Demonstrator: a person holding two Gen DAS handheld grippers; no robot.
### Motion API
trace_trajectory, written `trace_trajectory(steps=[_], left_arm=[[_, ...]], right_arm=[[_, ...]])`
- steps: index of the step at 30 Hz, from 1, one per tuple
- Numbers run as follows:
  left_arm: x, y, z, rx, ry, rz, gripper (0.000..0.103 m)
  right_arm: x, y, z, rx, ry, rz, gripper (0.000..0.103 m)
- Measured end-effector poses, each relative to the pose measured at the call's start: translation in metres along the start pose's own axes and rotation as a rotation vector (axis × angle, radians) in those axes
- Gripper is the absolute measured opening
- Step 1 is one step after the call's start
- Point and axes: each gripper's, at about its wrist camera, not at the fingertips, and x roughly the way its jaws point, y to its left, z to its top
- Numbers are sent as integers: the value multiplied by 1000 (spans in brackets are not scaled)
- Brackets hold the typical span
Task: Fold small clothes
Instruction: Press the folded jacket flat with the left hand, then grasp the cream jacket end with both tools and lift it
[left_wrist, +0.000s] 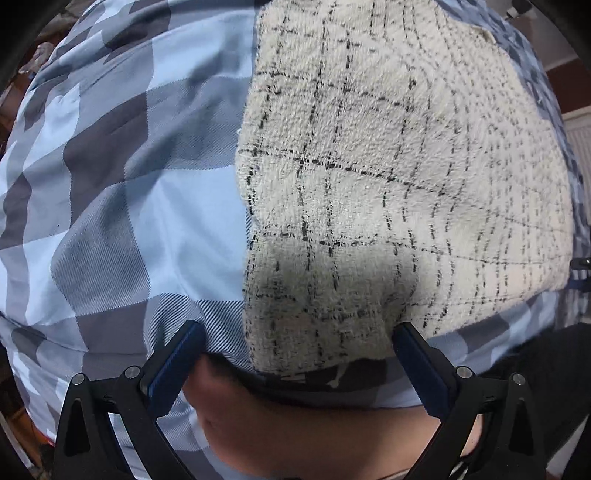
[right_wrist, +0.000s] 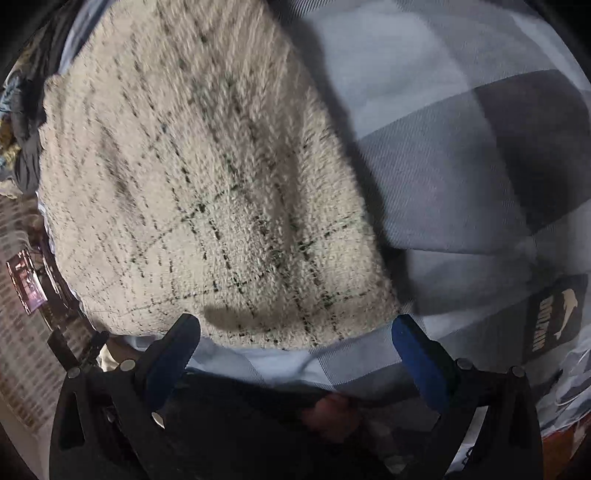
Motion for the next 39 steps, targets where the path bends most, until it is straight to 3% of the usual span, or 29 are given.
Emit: trace_trajectory(steps=[3, 6, 7, 9, 11, 13, 14, 15, 16, 19, 23, 24, 25, 27, 28, 31, 34, 37, 39], left_arm=[[3, -3, -2, 18, 2, -2, 102], [3, -16, 2, 50, 3, -40, 83], [3, -21, 1, 70, -1, -56, 70], [1, -31, 1, 99, -8, -59, 60], [-1, -39, 0, 132, -27, -60, 43], [-7, -44, -3, 152, -58, -38, 27], [-9, -46, -2, 147, -69, -43, 25], [-11, -45, -2, 139, -74, -57, 23], [-15, -44, -1, 128, -79, -73, 21], [-32, -35, 2, 96, -121, -158, 17], [-82, -22, -3, 34, -287, -373, 15], [-91, -20, -5, 36, -321, -396, 15], [-99, -22, -8, 39, -350, -368, 15], [-93, -22, -8, -8, -311, -298, 14], [-92, -20, -10, -26, -300, -301, 14], [-109, -16, -29, -53, -364, -412, 13], [-138, -5, -49, -87, -410, -535, 13], [-152, 9, -65, -78, -425, -584, 13], [-153, 14, -77, -79, -413, -590, 13]], right_arm=[[9, 8, 5, -6, 24, -8, 102], [13, 12, 9, 7, 29, -19, 102], [12, 15, 5, -4, 37, -30, 102], [10, 23, 5, -61, 43, -76, 101], [10, 40, 1, -139, 25, -146, 85], [9, 59, -4, -232, -5, -218, 52], [9, 64, -6, -256, -13, -236, 45], [8, 69, -8, -277, -32, -260, 29], [5, 72, -11, -279, -51, -262, 24], [-15, 72, -19, -261, -157, -175, 16], [-59, 71, -48, -259, -354, 73, 12], [-69, 70, -55, -262, -394, 130, 12], [-78, 68, -61, -260, -425, 187, 12], [-97, 63, -73, -236, -484, 316, 11], [-104, 60, -75, -227, -500, 361, 11], [-115, 62, -91, -202, -528, 514, 11], [-133, 65, -118, -232, -575, 596, 10], [-148, 60, -144, -275, -628, 646, 9], [-148, 61, -143, -286, -630, 678, 9]])
